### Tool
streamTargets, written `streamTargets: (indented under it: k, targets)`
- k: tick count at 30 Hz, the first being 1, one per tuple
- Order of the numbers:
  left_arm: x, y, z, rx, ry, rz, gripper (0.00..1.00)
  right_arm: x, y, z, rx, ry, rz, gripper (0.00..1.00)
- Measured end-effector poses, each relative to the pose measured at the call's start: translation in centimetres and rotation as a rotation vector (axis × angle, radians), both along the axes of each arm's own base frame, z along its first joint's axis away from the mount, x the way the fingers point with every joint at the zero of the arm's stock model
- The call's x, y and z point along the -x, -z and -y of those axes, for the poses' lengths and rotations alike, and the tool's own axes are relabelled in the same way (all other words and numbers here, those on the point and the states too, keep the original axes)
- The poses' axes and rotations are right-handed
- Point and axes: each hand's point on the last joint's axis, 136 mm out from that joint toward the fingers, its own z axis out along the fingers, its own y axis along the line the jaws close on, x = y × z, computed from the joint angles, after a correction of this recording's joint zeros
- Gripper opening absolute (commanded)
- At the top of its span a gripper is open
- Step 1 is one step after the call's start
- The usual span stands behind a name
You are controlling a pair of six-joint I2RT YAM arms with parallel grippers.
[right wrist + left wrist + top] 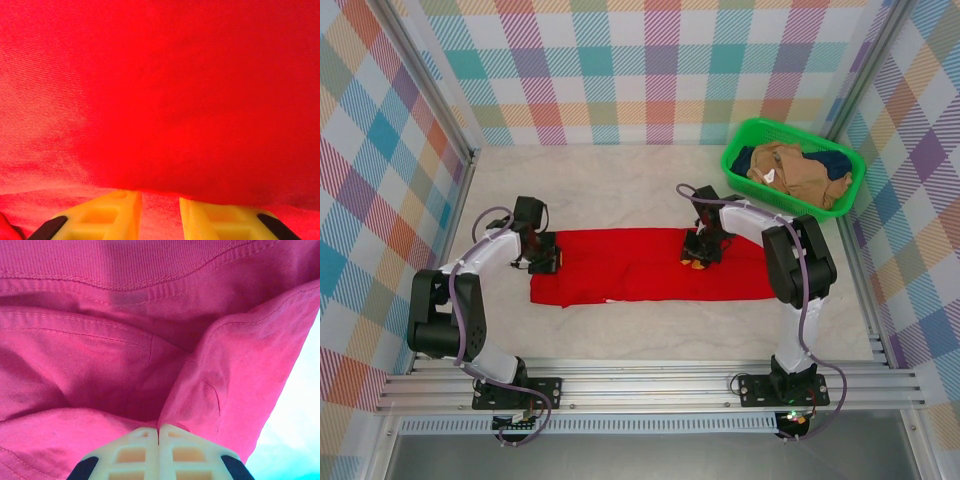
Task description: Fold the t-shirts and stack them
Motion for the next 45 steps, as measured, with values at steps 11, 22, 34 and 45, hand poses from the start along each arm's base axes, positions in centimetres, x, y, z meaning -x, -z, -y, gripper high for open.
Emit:
streamTargets:
  k: [11,22,34,45]
  targets:
    - [-2.5,-3.4,0.0,-0.005,0.046,0.021,0.0,0.0,0.1,0.1,0.002,0.001,-0.007,0.27]
    - [-1.5,-2.3,-0.6,-0.057,0.141,-0.04,0.0,0.0,0.1,0.1,0.003,0.002,-0.013,0.27]
    - [0.6,3.6,-1.7,-0.138,0.288,-0.154,0.2,0.0,0.1,0.1,-0.004,0.004,-0.02,0.28]
    - [-1.1,-2.9,-2.2,-0.289,0.373,-0.022,0.31,-0.9,-5.3,2.9,-0.031,0.066,0.133,0.34]
